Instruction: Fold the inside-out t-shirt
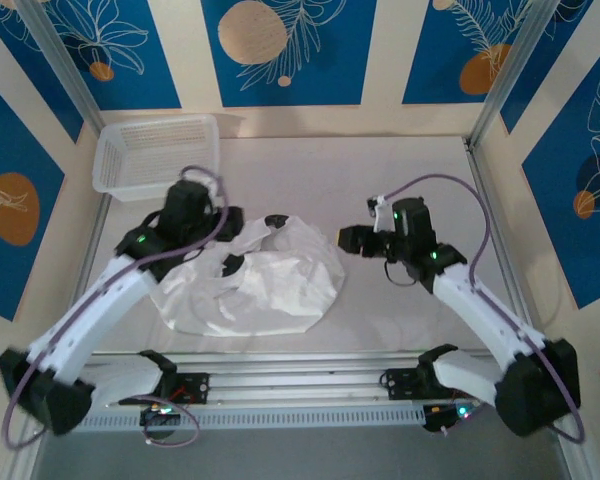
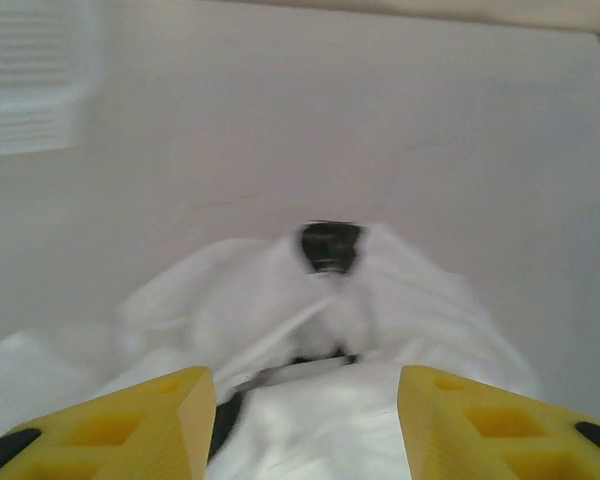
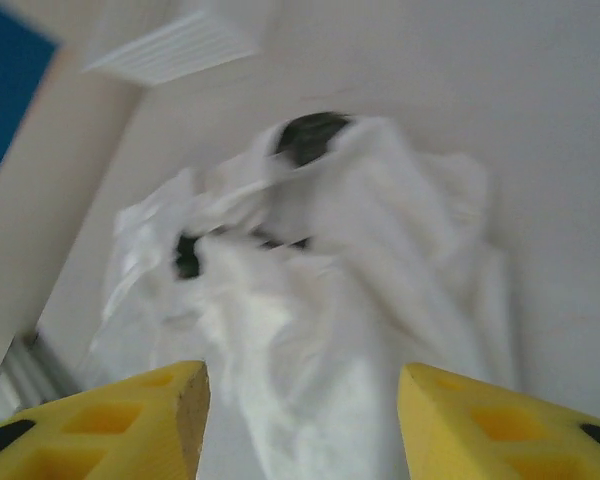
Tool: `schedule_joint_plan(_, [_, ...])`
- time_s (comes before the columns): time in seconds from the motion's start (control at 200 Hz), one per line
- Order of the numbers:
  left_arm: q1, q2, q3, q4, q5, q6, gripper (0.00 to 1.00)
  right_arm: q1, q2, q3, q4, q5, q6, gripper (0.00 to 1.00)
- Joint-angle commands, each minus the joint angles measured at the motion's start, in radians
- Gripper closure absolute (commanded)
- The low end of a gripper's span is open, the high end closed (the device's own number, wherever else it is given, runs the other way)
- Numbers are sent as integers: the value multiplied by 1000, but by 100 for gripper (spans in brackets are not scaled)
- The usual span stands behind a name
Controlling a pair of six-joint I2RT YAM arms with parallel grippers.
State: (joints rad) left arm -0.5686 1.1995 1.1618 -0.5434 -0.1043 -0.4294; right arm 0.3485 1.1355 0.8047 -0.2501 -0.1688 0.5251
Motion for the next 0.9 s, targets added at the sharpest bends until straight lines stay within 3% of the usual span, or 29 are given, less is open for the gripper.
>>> schedule_joint_plan(0.0, [-94,192,51,4,173,-62,48,-41,109,44,-164,1,110,47])
schedule_joint_plan(0.11, [-153,363,92,15,249,-94,42,-40,214,60,-134,-34,56,46])
schedule_joint_plan(0.26, [-192,556,187,-61,306,-22,28,-5,377,141,-144,-84,-10,40])
schedule_joint_plan(0.385, [-194,637,207,-88,283,-2,28,38,505,194,-119,-98,-38,40])
schedule_joint_plan(0.45, [-194,648,199,-94,253,-4,37,53,569,226,-121,-76,-49,42])
schedule_joint_plan(0.505, [-189,641,188,-100,231,-10,51,61,608,254,-134,-73,-59,47])
schedule_joint_plan(0.545, [-185,625,174,-98,221,-12,65,66,632,275,-147,-70,-66,57])
schedule_joint_plan(0.655, [-160,540,125,-93,199,-12,95,68,634,302,-163,-50,-66,98])
schedule_joint_plan(0.675, [-151,526,116,-95,196,-11,100,65,621,299,-160,-44,-61,100])
schedule_joint_plan(0.76, [-99,415,77,-107,188,-9,100,39,513,261,-117,-37,-17,100])
schedule_joint_plan(0.895, [39,213,56,-142,183,48,100,-71,219,131,56,-46,113,100])
